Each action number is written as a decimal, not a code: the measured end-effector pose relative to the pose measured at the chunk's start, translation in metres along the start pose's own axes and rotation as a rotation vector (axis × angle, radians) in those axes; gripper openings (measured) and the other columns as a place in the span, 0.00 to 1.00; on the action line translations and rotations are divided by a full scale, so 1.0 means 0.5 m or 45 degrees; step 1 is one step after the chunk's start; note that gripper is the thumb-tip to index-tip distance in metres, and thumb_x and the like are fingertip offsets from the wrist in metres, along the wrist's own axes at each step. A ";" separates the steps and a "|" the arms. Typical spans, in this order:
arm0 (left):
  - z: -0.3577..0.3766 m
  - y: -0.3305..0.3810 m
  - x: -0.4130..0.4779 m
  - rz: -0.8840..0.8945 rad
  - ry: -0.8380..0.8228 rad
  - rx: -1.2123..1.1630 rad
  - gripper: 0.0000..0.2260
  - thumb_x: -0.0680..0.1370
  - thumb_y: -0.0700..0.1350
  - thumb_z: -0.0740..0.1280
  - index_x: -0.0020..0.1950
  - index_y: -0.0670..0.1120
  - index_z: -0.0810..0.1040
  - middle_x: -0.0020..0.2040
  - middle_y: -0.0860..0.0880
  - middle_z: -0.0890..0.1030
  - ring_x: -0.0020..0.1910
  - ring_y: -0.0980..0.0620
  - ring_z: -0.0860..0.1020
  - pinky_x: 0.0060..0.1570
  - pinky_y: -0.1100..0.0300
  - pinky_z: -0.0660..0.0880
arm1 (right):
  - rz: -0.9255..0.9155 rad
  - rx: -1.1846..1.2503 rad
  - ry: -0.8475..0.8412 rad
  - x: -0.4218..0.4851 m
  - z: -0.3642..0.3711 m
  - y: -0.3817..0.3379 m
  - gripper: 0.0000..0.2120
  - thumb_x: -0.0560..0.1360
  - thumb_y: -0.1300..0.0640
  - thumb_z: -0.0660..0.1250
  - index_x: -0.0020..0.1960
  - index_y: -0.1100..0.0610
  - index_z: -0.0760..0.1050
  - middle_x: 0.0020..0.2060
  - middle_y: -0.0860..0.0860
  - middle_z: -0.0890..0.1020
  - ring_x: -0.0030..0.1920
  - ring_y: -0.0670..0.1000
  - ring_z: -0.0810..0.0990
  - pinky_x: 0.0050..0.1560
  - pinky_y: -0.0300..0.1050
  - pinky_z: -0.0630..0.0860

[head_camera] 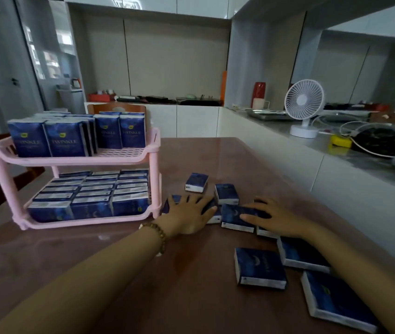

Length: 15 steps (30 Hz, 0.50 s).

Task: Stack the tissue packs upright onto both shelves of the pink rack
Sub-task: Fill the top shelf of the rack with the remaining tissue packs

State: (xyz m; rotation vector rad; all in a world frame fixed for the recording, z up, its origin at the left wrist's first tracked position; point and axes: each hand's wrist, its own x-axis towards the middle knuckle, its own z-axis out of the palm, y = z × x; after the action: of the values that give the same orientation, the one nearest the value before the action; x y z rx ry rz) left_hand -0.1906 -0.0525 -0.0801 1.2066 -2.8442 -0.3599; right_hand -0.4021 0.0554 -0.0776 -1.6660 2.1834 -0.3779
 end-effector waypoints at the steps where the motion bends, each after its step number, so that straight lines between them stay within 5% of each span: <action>1: 0.003 0.004 -0.012 0.025 -0.003 0.023 0.23 0.81 0.58 0.45 0.76 0.58 0.47 0.77 0.52 0.52 0.76 0.45 0.49 0.69 0.32 0.39 | -0.023 -0.001 -0.014 -0.008 0.001 0.000 0.36 0.64 0.25 0.55 0.69 0.37 0.63 0.75 0.45 0.54 0.75 0.52 0.51 0.74 0.56 0.52; 15: 0.004 -0.072 -0.256 -0.017 0.007 0.007 0.26 0.80 0.60 0.47 0.76 0.57 0.46 0.75 0.54 0.54 0.76 0.53 0.48 0.72 0.38 0.39 | -0.413 -0.012 0.010 -0.072 0.079 -0.156 0.30 0.68 0.31 0.57 0.65 0.43 0.71 0.72 0.42 0.62 0.71 0.45 0.59 0.71 0.47 0.59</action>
State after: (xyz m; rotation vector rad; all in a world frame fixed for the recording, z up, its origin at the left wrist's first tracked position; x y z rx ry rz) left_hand -0.0760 0.0148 -0.0824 1.2260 -2.8359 -0.3495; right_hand -0.3086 0.0697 -0.0752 -2.0307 1.9209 -0.4607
